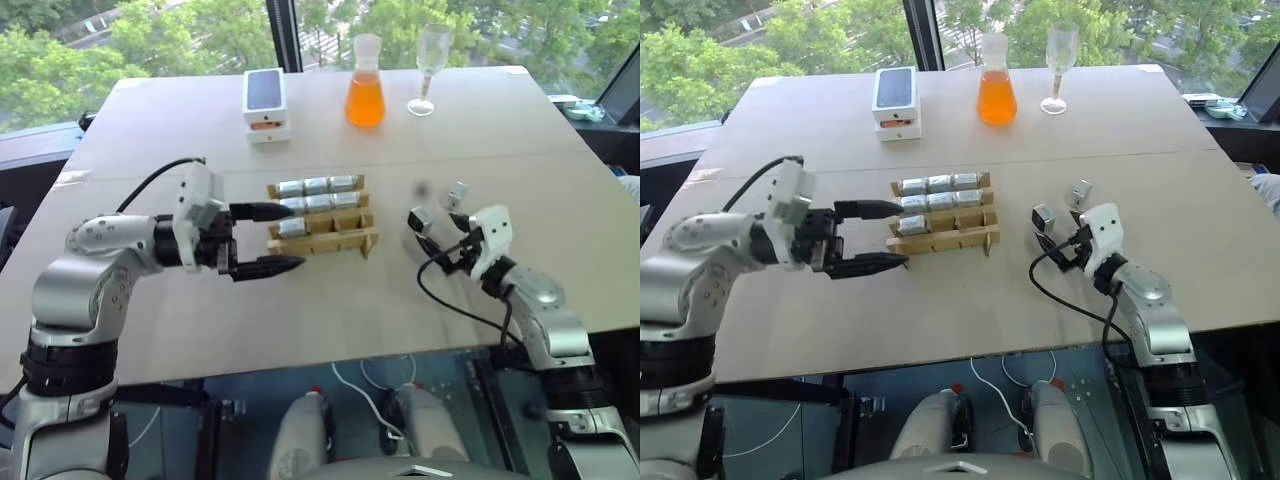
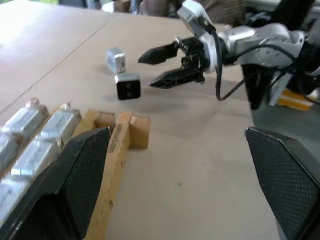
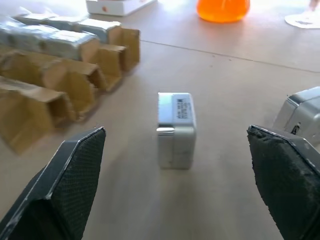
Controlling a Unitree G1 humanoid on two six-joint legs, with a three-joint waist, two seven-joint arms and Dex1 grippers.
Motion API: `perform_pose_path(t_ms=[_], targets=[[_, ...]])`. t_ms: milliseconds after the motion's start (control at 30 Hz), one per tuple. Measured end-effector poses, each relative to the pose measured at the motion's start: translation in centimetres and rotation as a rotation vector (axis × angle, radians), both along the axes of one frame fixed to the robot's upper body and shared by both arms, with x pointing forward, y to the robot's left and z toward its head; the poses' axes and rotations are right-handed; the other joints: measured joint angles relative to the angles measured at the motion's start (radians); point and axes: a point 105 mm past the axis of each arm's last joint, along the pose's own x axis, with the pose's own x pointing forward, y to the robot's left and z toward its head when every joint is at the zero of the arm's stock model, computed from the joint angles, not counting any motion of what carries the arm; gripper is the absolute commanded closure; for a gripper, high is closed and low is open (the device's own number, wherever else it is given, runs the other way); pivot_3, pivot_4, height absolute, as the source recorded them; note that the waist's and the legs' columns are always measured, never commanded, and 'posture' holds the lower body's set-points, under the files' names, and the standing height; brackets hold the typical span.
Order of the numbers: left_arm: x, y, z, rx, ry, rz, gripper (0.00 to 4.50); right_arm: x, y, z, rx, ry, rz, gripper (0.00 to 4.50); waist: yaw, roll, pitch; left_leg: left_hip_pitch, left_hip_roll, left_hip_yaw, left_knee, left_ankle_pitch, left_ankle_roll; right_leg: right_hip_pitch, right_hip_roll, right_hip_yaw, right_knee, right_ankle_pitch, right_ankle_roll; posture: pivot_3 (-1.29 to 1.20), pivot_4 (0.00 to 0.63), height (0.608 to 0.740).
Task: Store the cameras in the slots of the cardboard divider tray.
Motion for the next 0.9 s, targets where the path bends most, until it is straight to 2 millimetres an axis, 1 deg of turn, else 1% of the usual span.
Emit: perform_pose_path(t_ms=[67,167,367,400,433,500,567,600,667,700,733,900], targets=[[-0.4,0.1,-0.2,-0.007,0.008,0.070,0.06,0.4,0.2,-0.2,0.002,0.019,0.009,0.00,-0.001,0.000,0.000,0.000,0.000,0.000,0.000,0.000,0.000,0.000,0.000,0.000,0.000,0.000,0.000,0.00,0.150,0.740],[-0.6,0.3,-0.1,0.001,-0.013,0.125,0.06,0.8,0.5,-0.4,0.011,0.042,0.013,0.00,-0.002,0.000,0.000,0.000,0.000,0.000,0.000,0.000,0.000,0.000,0.000,0.000,0.000,0.000,0.000,0.00,0.150,0.740],[-1.0,0.3,-0.6,0.027,-0.028,0.178,0.06,1.6,0.9,-0.5,0.027,0.071,0.025,0.00,-0.004,0.000,0.000,0.000,0.000,0.000,-0.001,0.000,0.000,0.000,0.000,0.000,0.000,0.000,0.000,0.00,0.150,0.740],[-1.0,0.3,-0.5,0.028,-0.032,0.181,0.00,1.7,1.1,-0.4,0.031,0.070,0.031,0.39,-0.004,0.000,0.000,0.000,0.000,0.000,-0.001,0.000,0.000,0.000,0.000,0.000,0.000,0.000,0.000,0.00,0.150,0.740],[-1.0,0.3,-0.5,0.031,-0.035,0.183,0.00,1.8,1.3,-0.3,0.036,0.071,0.037,0.51,-0.004,0.000,0.000,0.000,0.000,0.000,-0.001,0.000,0.000,0.000,0.000,0.000,0.000,0.000,0.000,0.00,0.150,0.740],[-1.1,0.3,-0.4,0.039,-0.043,0.185,0.00,2.0,1.6,-0.1,0.045,0.069,0.044,1.20,-0.004,0.000,0.000,0.000,0.000,0.000,-0.001,0.000,0.000,0.000,0.000,0.000,0.000,0.000,0.000,0.00,0.150,0.740],[-1.1,0.3,-0.4,0.044,-0.047,0.191,0.00,2.2,1.7,-0.1,0.046,0.069,0.046,2.08,-0.004,0.000,0.000,0.000,0.000,0.000,-0.001,0.000,0.000,0.000,0.000,0.000,-0.001,0.000,0.000,0.00,0.150,0.740],[-1.1,0.4,-0.4,0.046,-0.047,0.193,0.00,2.2,1.7,-0.1,0.046,0.069,0.047,2.36,-0.004,0.000,0.000,0.000,0.000,0.000,-0.001,0.000,0.000,0.000,0.000,0.000,-0.001,0.000,-0.001,0.00,0.150,0.740],[-1.1,0.4,-0.5,0.046,-0.050,0.196,0.00,2.2,1.7,-0.3,0.045,0.080,0.048,3.30,-0.004,0.000,0.000,0.000,0.000,0.000,-0.001,0.000,0.000,0.000,0.000,0.000,-0.001,0.000,-0.001,0.00,0.150,0.740],[-1.1,0.5,-0.5,0.048,-0.050,0.196,0.00,2.2,1.7,-0.3,0.045,0.079,0.047,3.68,-0.004,0.000,0.000,0.000,0.000,0.000,-0.001,0.000,0.000,0.000,0.000,0.000,-0.001,0.000,-0.001,0.00,0.150,0.740],[-1.1,0.5,-0.6,0.052,-0.048,0.198,0.00,2.3,1.7,-0.3,0.046,0.079,0.048,3.76,-0.004,0.000,0.000,0.000,0.000,0.000,-0.001,0.000,0.000,0.000,0.000,0.000,-0.001,0.000,-0.001,0.00,0.150,0.740],[-1.1,0.7,-0.6,0.061,-0.057,0.208,0.00,2.1,2.1,-0.3,0.030,0.076,0.080,3.76,-0.005,0.000,0.000,0.000,0.000,0.000,-0.002,0.000,0.000,0.000,0.000,0.000,-0.001,0.000,-0.001,0.00,0.150,0.740]])
